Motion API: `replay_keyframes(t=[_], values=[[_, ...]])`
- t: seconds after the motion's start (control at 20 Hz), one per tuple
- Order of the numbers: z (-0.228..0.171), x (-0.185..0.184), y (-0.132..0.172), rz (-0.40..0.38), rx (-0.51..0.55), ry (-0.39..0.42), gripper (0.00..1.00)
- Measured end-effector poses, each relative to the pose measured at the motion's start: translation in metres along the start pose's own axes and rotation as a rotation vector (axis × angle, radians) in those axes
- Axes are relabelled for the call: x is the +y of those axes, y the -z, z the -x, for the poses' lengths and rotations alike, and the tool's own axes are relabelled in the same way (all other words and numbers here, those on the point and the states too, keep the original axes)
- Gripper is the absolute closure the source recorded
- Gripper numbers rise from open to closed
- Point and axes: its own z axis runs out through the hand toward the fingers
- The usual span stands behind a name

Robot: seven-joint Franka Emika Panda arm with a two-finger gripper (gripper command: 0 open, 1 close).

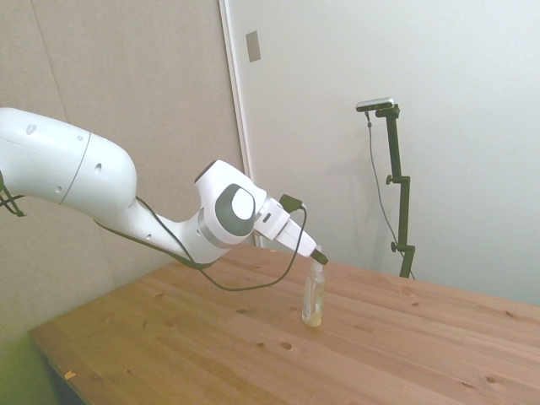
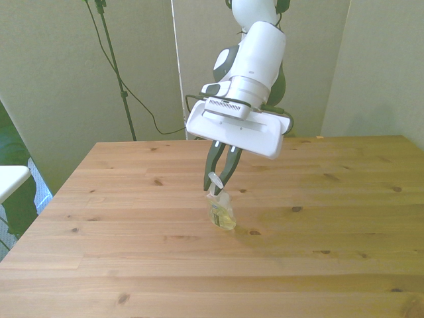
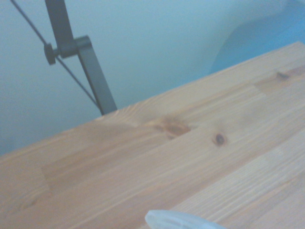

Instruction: Stand the sanitizer

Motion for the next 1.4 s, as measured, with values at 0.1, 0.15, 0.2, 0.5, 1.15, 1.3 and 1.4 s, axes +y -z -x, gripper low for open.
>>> replay_keyframes(t=[0.1, 0.15, 0.2, 0.5, 1.15, 1.3, 1.4], values=[[0.016, -0.004, 0.006, -0.027, 0.039, -0.022, 1.0], [0.023, -0.004, 0.007, -0.038, 0.056, -0.031, 1.0], [0.028, -0.003, 0.008, -0.048, 0.07, -0.04, 1.0], [0.055, 0.009, 0.008, -0.101, 0.124, -0.078, 0.0], [0.059, 0.031, 0.004, -0.068, 0.104, -0.079, 0.0], [0.061, 0.035, 0.002, -0.058, 0.096, -0.08, 0.0], [0.062, 0.035, 0.002, -0.052, 0.084, -0.079, 0.0]])
